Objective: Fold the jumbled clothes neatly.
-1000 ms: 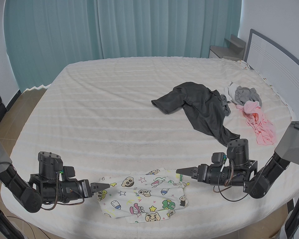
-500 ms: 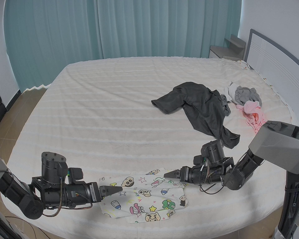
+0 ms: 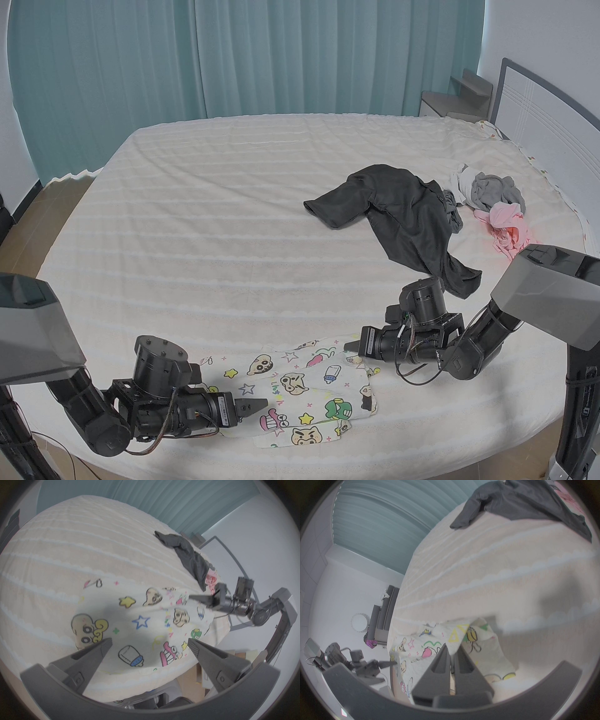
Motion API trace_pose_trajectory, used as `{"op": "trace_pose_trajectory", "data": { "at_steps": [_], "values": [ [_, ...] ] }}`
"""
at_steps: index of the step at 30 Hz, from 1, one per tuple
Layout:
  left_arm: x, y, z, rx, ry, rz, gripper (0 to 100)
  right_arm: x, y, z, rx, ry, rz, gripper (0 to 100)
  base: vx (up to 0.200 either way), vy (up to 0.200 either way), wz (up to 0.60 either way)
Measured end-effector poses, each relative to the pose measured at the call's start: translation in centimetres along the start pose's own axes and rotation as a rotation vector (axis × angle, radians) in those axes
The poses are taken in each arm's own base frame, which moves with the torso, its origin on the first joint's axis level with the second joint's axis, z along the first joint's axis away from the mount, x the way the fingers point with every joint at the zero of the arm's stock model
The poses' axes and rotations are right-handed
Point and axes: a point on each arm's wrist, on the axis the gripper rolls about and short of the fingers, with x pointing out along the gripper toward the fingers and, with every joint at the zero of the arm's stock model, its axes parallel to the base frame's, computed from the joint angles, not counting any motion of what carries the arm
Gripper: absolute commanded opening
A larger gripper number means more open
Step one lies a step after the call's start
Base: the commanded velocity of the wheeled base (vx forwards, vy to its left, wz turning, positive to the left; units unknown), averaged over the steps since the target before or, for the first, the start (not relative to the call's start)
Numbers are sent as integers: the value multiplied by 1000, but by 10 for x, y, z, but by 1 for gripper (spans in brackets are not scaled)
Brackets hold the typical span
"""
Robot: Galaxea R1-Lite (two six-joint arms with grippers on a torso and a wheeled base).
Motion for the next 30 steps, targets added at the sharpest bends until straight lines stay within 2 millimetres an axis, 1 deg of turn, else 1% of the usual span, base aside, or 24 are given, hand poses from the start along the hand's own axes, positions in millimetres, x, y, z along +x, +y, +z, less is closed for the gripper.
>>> {"op": "trace_pose_trajectory", "data": {
  "at_steps": [6,16,17,21,26,30],
  "values": [
    [9,3,-12,14,53,27,100,-1,2,9,-20,-80,24,0,0,0,0],
    [19,10,-22,14,108,63,100,-2,1,13,-34,-120,32,0,0,0,0],
    [19,11,-22,12,110,62,100,-3,0,12,-35,-120,28,100,0,0,0],
    [18,9,-21,6,106,51,100,-3,-1,12,-35,-128,10,100,0,0,0],
    [9,4,-15,1,65,24,100,-6,-3,12,-32,-147,-21,100,0,0,0],
    [-6,-1,-8,-4,13,-5,100,-18,-5,14,-24,-165,-47,100,0,0,0]
  ]
}}
